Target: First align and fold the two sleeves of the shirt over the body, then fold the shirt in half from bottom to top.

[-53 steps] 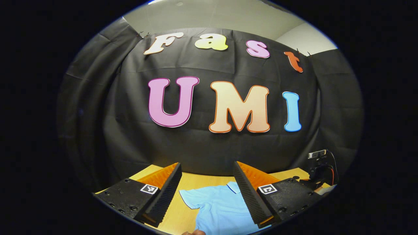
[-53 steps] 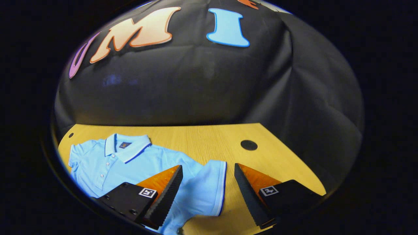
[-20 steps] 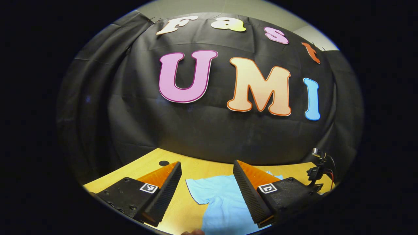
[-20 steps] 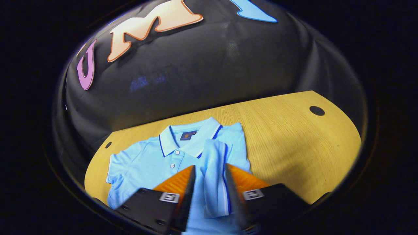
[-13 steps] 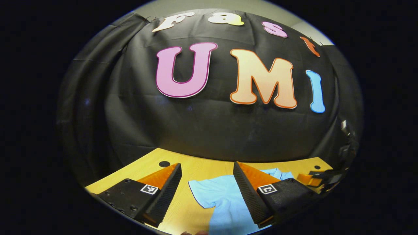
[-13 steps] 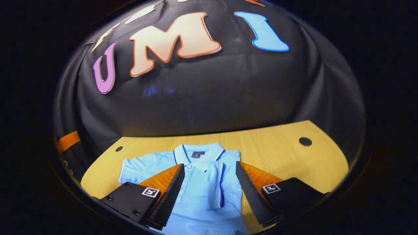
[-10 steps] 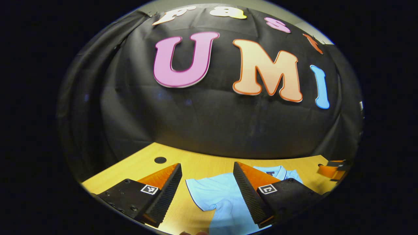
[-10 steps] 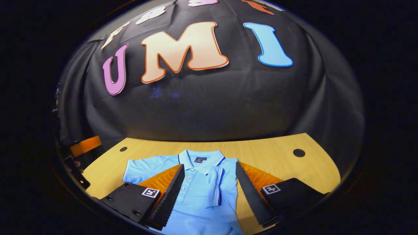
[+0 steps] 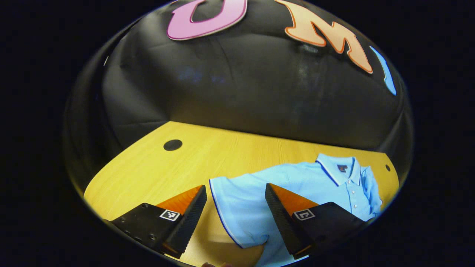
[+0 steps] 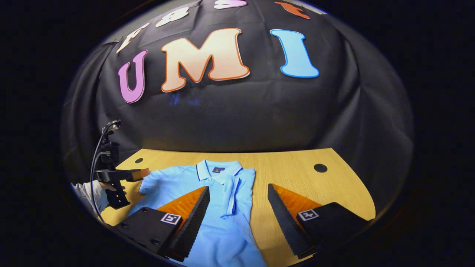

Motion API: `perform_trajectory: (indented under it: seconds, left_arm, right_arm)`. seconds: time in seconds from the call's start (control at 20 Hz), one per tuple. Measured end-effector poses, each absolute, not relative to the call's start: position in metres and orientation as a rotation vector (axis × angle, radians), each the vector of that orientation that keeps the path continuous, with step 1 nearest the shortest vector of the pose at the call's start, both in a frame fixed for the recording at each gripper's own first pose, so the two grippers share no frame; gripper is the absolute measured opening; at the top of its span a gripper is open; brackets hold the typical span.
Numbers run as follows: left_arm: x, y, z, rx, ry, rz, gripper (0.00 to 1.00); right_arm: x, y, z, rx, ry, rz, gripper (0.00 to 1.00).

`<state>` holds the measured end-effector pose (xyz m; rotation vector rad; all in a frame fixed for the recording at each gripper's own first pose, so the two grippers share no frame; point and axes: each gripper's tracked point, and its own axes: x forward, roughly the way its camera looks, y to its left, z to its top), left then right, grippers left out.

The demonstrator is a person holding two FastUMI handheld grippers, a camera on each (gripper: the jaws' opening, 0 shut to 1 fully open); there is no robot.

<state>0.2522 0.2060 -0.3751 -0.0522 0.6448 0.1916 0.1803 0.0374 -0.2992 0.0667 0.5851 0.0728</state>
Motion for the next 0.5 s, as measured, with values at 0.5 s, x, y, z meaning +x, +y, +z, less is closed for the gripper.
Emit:
perform_trajectory:
  seconds: [0.5]
  left_arm:
    - [0.25, 0.187, -0.404, -0.048, 0.731, 0.127, 0.71]
  right_arm:
    - [0.148, 0.028, -0.292, 0.078, 0.604, 0.069, 0.94]
